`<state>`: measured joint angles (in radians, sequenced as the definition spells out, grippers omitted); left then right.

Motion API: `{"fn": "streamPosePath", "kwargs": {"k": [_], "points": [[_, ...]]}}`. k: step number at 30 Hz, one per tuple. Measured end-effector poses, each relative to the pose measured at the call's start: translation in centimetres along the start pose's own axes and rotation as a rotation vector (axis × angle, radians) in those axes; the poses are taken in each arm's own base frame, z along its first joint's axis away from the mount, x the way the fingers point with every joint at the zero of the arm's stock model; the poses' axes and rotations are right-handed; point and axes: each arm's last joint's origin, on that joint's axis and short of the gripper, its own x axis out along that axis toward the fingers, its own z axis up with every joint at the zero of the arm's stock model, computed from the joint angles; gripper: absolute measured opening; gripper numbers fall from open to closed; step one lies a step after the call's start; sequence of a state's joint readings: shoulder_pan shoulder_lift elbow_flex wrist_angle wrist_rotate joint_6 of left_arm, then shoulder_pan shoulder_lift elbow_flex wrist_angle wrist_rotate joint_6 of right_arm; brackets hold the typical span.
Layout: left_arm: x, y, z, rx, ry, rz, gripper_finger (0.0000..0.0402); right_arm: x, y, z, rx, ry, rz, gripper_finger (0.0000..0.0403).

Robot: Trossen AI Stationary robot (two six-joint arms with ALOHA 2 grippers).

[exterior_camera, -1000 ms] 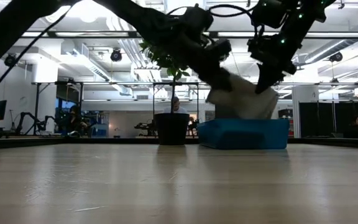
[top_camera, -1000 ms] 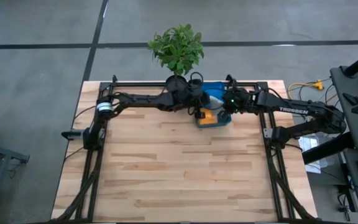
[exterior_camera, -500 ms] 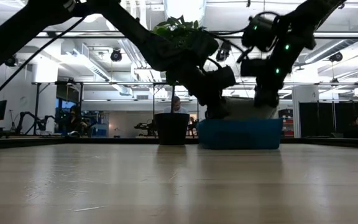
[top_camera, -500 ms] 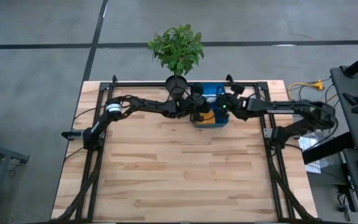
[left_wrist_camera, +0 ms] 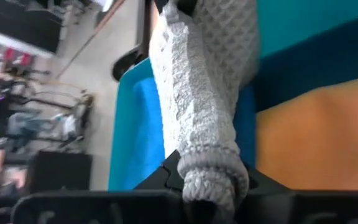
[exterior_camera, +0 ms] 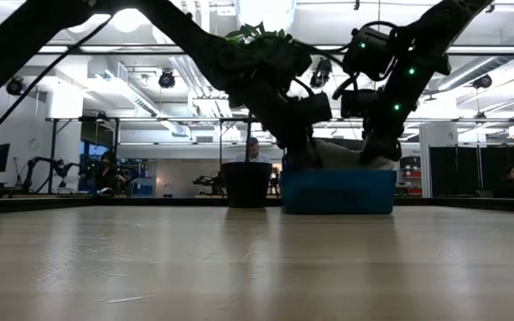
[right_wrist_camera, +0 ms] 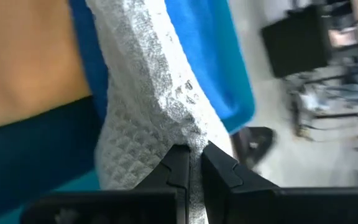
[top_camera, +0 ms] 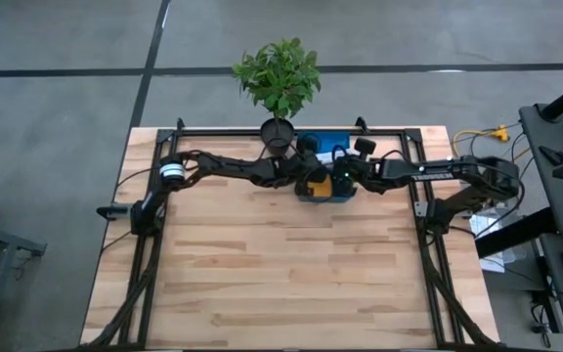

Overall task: Fold microfiber towels
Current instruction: Put the gray microfiber towel in the blue bin

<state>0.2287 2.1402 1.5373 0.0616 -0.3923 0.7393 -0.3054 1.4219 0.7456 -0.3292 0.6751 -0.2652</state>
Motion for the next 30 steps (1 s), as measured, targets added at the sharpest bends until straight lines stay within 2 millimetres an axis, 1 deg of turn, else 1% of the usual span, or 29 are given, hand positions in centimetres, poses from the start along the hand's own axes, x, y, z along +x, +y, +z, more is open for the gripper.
{"fn": "streamPosePath", "kwargs": {"k": [2, 5, 8, 10, 14, 18, 20, 22, 27, 30], "points": [[-0.5, 0.2, 0.1, -0.007, -0.019, -0.045, 0.0032, -0.2, 0.0, 0.0, 0.008, -0.021, 0.064, 0.0013], [-1.2, 0.9, 0.3, -0.094, -0.053, -0.108, 0.0059, -0.2, 0.1, 0.0, 0.021, -0.032, 0.097, 0.0013], [-1.8, 1.6, 0.3, -0.173, -0.057, -0.143, 0.0104, -0.3, 0.1, 0.1, 0.032, -0.033, 0.114, 0.0013], [-2.4, 2.2, 0.5, -0.18, -0.067, -0.146, 0.014, -0.4, 0.0, 0.3, 0.039, -0.045, 0.129, 0.0013], [-4.2, 3.6, 1.0, -0.186, -0.088, -0.144, 0.021, -0.8, -0.1, 1.2, 0.053, -0.103, 0.252, 0.0013], [-5.7, 4.5, 1.2, -0.184, -0.09, -0.17, 0.0256, -1.0, 0.1, 1.6, 0.057, -0.15, 0.382, 0.0014], [-6.2, 4.9, 1.4, -0.194, -0.098, -0.164, 0.027, -1.1, 0.2, 1.6, 0.06, -0.158, 0.434, 0.0019], [-6.7, 5.2, 1.4, -0.22, -0.089, -0.17, 0.0278, -1.1, 0.4, 1.5, 0.079, -0.156, 0.486, 0.0034], [-6.9, 5.3, 1.4, -0.285, -0.085, -0.174, 0.0281, -1.7, 0.4, 1.3, 0.113, -0.111, 0.602, 0.0093], [-6.9, 5.2, 1.3, -0.286, -0.078, -0.18, 0.0282, -2.7, -0.4, 1.8, 0.131, -0.105, 0.661, 0.0128]]}}
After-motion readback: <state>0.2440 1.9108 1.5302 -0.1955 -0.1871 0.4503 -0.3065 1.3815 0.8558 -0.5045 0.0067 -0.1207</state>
